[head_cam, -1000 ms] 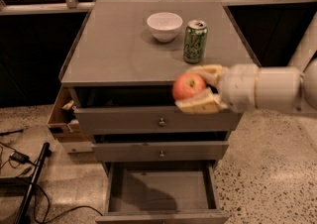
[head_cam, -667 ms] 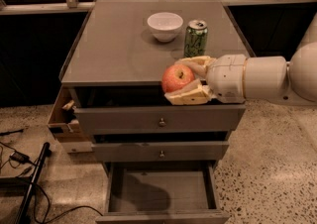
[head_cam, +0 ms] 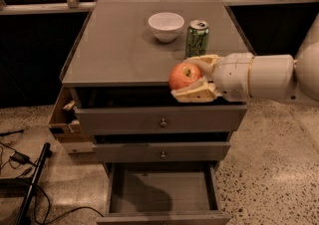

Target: Pick apple from bottom drawer and place on counter

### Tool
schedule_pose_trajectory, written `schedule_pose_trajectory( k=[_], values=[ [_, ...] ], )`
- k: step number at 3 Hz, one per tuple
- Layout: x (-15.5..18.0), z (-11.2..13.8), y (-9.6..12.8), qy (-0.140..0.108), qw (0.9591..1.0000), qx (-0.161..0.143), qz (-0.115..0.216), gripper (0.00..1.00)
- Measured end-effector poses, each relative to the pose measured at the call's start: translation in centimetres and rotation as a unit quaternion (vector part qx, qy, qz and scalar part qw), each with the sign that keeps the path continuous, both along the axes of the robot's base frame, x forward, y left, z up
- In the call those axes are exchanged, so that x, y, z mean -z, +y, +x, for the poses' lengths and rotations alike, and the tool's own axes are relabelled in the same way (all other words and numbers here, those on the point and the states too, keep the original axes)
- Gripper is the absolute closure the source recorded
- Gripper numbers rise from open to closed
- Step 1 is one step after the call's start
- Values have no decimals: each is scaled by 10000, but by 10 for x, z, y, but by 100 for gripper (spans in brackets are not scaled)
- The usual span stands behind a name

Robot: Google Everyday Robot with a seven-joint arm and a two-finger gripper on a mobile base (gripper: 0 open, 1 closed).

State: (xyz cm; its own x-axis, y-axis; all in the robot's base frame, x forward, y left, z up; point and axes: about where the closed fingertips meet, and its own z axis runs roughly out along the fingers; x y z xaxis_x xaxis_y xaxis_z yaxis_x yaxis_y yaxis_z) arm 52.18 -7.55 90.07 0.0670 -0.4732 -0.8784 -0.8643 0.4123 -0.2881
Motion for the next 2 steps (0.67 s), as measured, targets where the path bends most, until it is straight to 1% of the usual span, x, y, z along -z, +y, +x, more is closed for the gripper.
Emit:
schedule_pose_trajectory(
  k=[1, 2],
  values=[
    [-10, 19, -34, 83, 9976, 678, -134, 100],
    [-12, 39, -87, 327, 9881, 1503, -2, 100]
  ],
)
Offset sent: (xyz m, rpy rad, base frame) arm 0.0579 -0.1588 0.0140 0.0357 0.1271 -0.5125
